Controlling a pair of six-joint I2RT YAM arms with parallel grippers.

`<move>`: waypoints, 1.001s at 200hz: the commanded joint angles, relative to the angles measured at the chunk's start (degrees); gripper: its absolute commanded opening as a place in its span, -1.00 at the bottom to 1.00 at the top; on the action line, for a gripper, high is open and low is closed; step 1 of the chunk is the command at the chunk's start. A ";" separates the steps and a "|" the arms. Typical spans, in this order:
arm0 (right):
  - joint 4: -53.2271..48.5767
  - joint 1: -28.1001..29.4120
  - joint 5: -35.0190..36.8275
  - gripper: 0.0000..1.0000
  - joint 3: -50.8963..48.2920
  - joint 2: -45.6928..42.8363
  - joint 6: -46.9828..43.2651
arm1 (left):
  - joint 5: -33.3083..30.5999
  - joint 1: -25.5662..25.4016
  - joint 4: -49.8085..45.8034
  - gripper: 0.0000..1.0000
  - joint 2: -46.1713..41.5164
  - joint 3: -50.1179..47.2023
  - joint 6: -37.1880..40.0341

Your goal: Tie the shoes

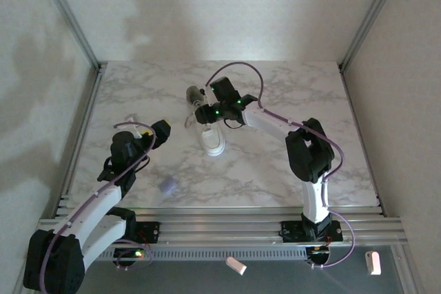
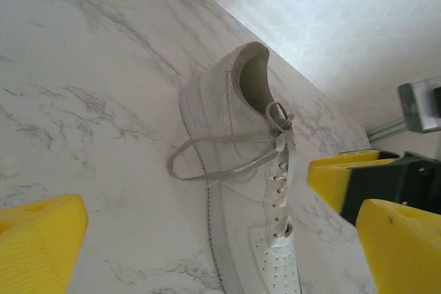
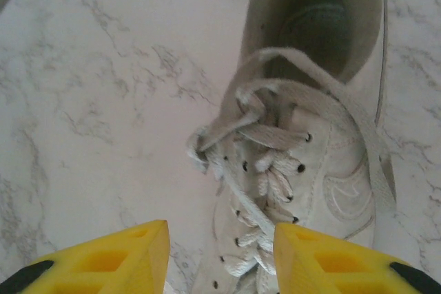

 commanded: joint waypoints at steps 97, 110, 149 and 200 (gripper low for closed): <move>-8.30 -2.12 -4.61 -0.44 5.26 4.52 -6.06 | 2.23 0.88 1.32 0.99 -0.40 -0.98 -0.27; -7.70 -2.28 -4.01 -0.51 4.09 3.13 -6.21 | 2.27 0.93 1.32 0.99 -0.53 -0.94 -0.27; -0.41 -4.83 -5.22 -0.44 -1.50 -1.04 -3.87 | 3.48 0.87 1.56 0.99 0.27 -0.66 0.29; -2.77 -5.24 -10.38 0.00 2.42 3.20 -4.97 | 5.49 0.85 2.87 0.99 3.31 0.62 0.08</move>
